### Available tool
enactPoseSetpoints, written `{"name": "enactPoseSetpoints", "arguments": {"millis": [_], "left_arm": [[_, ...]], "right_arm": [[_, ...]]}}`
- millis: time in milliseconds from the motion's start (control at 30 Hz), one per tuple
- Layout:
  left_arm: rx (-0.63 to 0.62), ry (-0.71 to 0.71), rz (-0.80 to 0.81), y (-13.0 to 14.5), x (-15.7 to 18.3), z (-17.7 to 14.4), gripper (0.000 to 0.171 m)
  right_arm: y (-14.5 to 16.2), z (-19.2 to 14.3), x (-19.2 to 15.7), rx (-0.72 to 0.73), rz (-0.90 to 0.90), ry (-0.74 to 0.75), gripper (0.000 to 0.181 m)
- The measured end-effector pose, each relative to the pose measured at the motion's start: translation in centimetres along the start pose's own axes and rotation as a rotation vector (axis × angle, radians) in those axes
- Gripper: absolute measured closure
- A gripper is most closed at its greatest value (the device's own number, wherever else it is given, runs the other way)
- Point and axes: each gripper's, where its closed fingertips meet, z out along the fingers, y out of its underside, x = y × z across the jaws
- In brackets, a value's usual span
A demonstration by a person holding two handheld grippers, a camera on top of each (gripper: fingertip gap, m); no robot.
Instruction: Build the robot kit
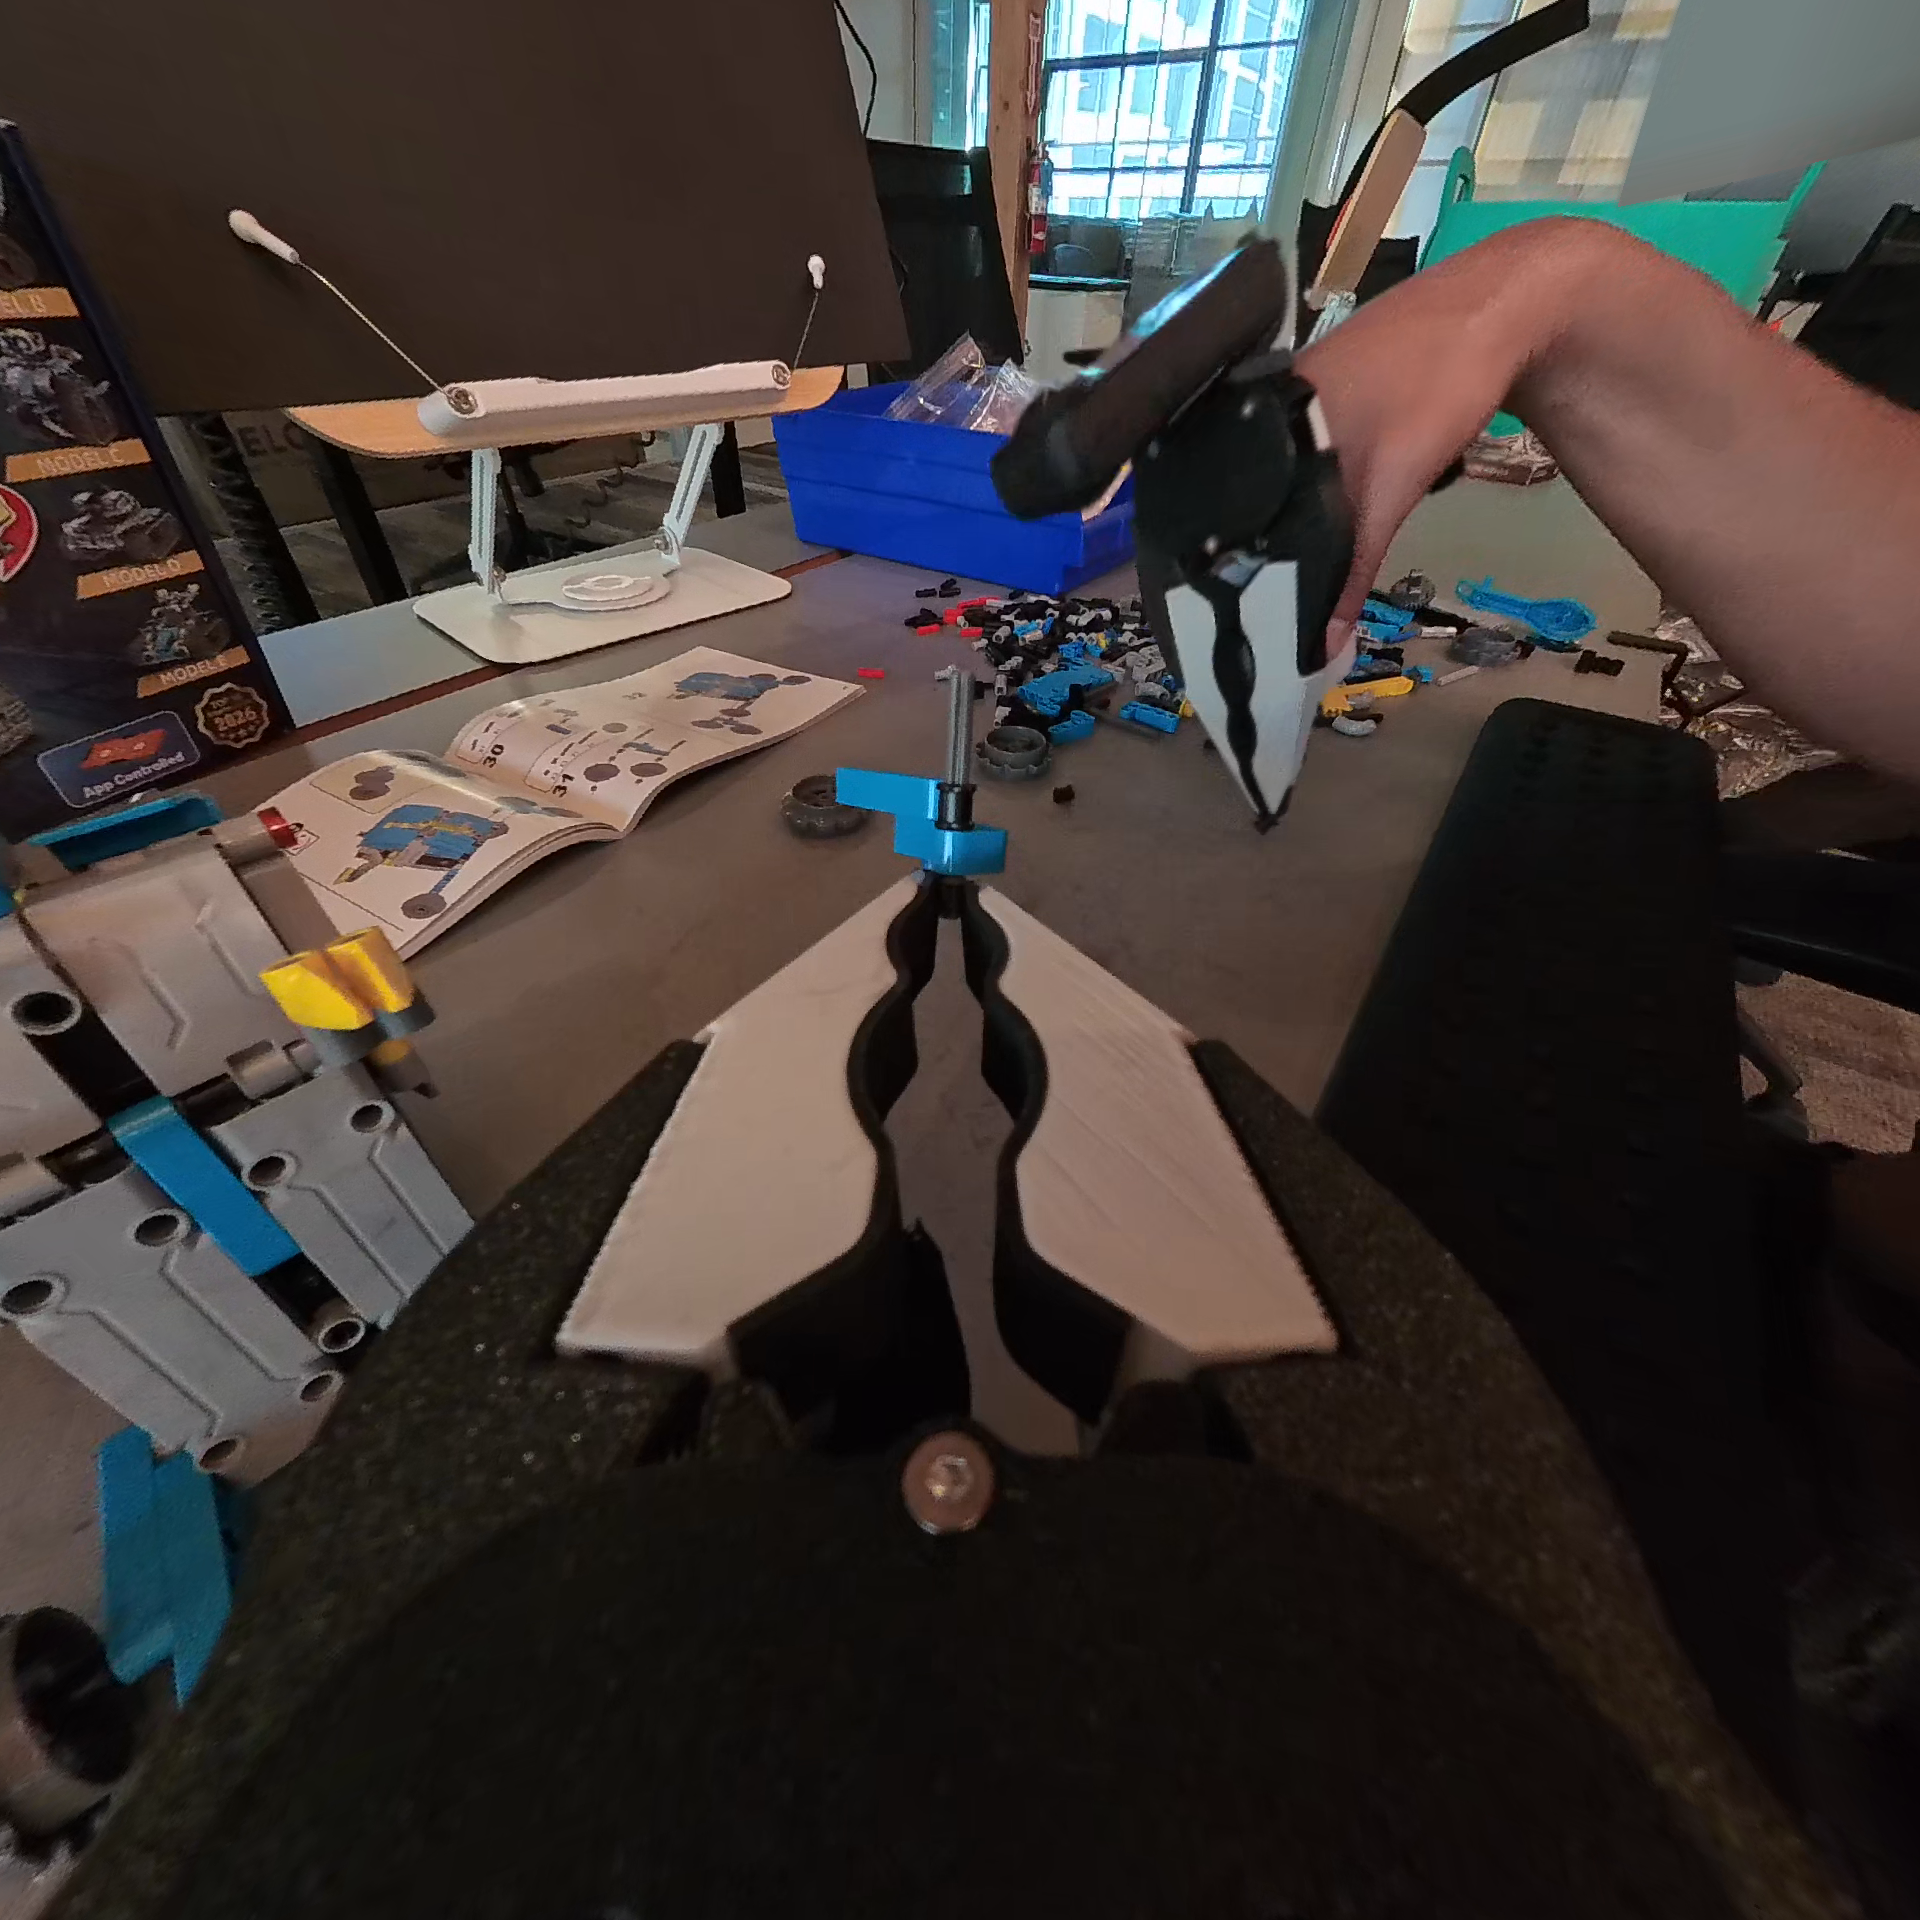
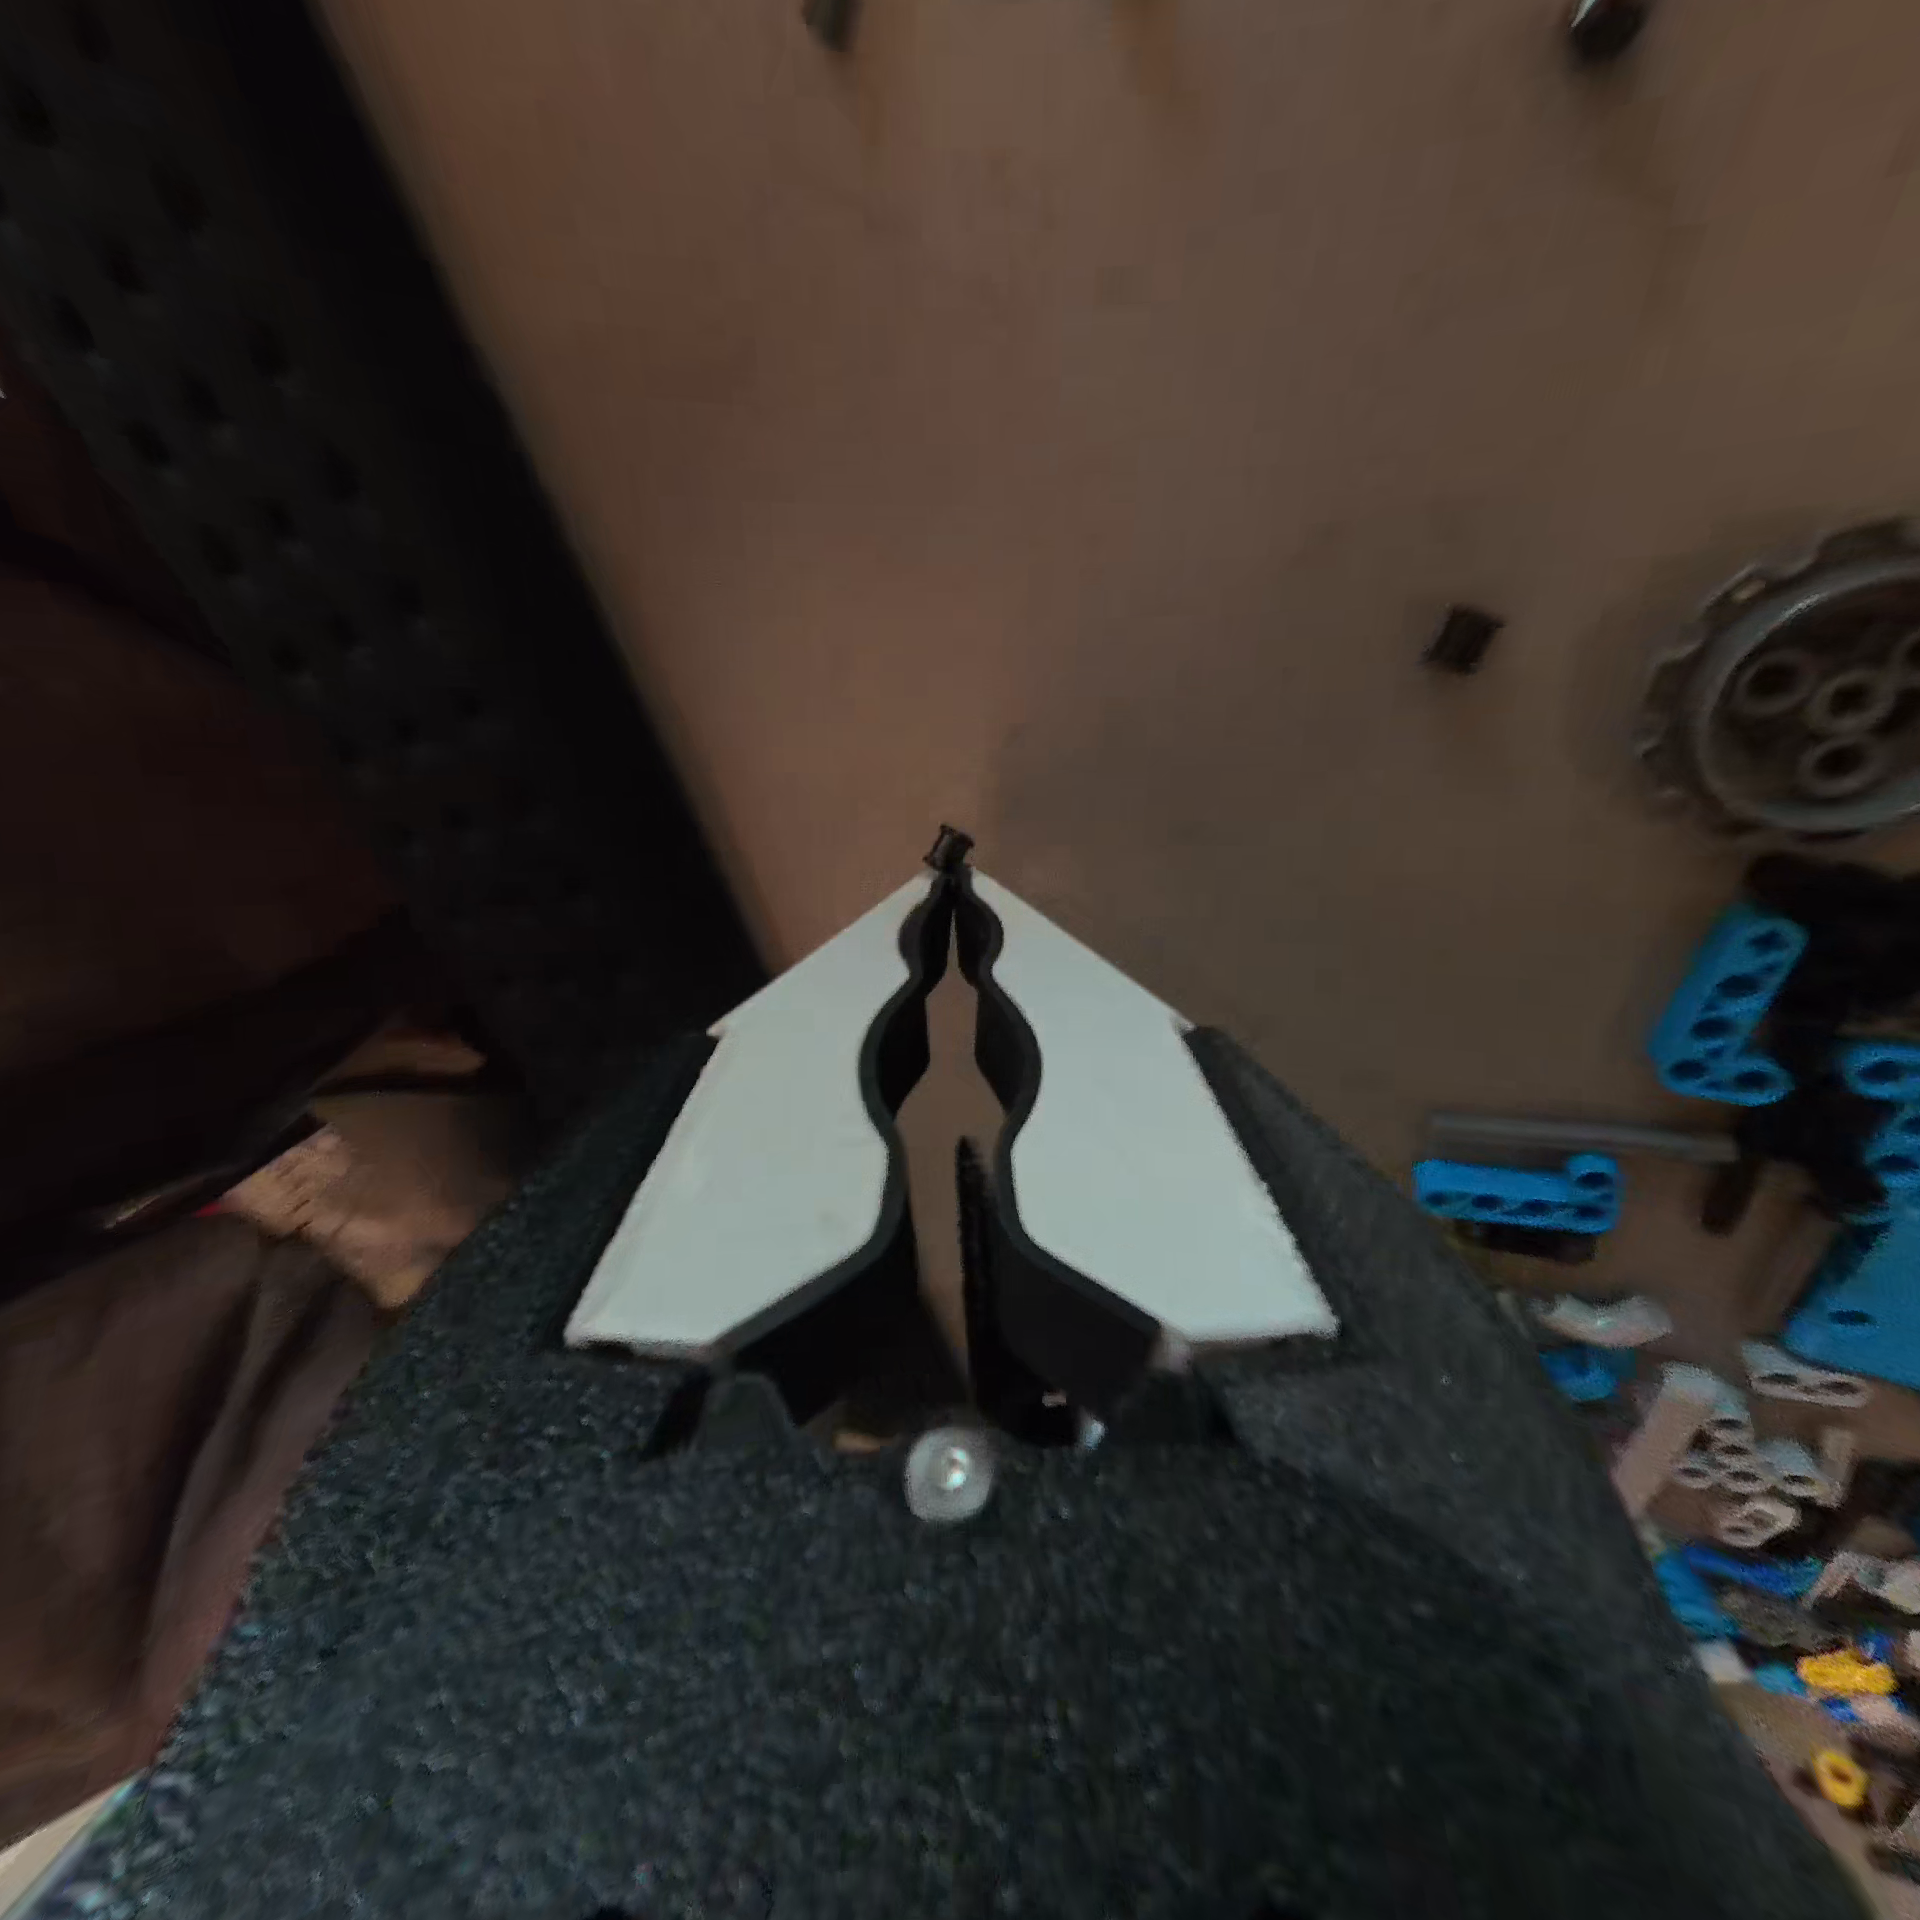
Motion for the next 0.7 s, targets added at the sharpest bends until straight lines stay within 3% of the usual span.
{"name": "enactPoseSetpoints", "arguments": {"millis": [200,500,600,700], "left_arm": [[0.004,-0.001,0.006,-0.1,0.1,-0.1,0.168],[0.01,0.001,0.011,-0.1,0.1,-0.1,0.168],[0.014,0.002,0.01,-0.2,0.1,-0.2,0.169],[0.023,0.0,0.007,-0.3,0.1,-0.3,0.168]], "right_arm": [[3.5,0.8,-0.1,-0.379,0.186,-0.047,0.181],[5.5,-0.5,0.7,-0.683,0.246,0.002,0.181],[5.8,-1.0,0.9,-0.725,0.226,0.015,0.181],[4.6,-1.4,1.4,-0.587,0.135,0.069,0.181]]}}
